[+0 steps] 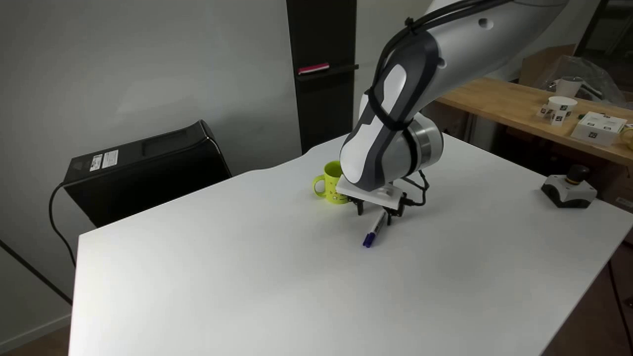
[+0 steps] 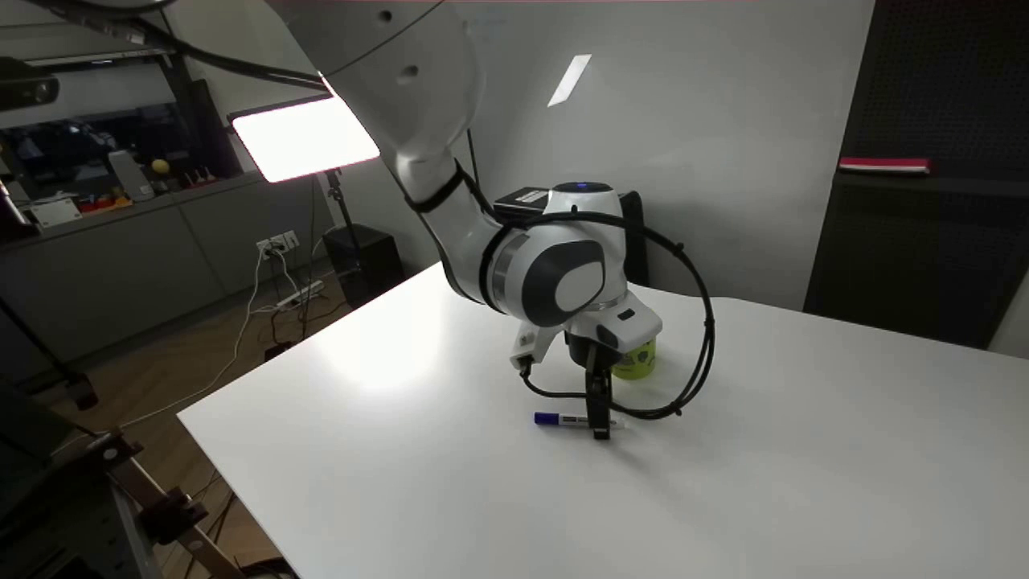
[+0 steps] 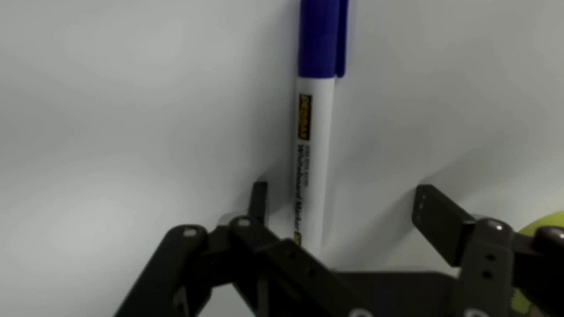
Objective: Put the marker in the cup
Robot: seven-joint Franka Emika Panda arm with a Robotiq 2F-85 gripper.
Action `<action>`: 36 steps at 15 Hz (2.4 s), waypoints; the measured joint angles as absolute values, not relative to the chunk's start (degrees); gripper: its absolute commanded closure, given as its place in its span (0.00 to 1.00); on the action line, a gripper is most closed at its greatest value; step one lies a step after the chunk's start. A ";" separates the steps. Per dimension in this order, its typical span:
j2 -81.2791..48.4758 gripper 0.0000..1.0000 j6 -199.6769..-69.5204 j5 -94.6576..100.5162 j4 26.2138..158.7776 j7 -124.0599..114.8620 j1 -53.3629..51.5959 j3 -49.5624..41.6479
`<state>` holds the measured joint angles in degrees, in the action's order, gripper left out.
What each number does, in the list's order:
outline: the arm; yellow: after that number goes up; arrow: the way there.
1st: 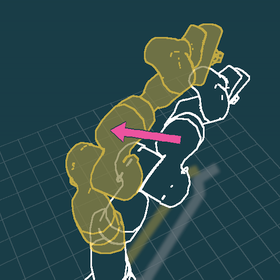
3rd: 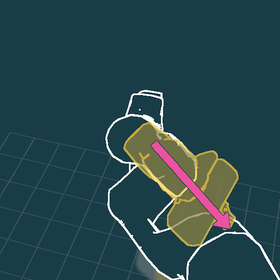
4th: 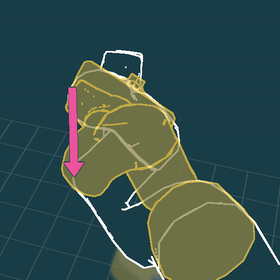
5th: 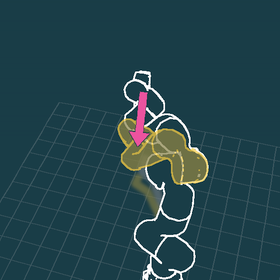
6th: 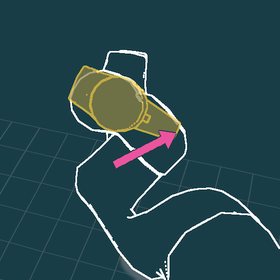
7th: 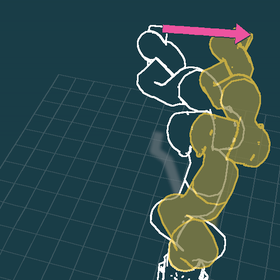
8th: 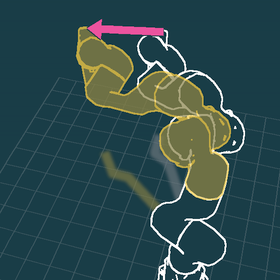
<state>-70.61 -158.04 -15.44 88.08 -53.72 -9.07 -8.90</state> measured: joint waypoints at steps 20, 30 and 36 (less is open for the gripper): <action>-69.86 0.35 -158.28 -14.45 87.03 -57.78 -9.14 -13.07; -68.64 0.00 -156.15 -12.23 87.05 -54.46 -12.31 -9.92; -68.48 0.00 -153.88 -12.34 87.32 -51.66 -11.00 -7.82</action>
<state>-68.48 -153.88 -12.34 87.32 -51.66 -11.00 -7.82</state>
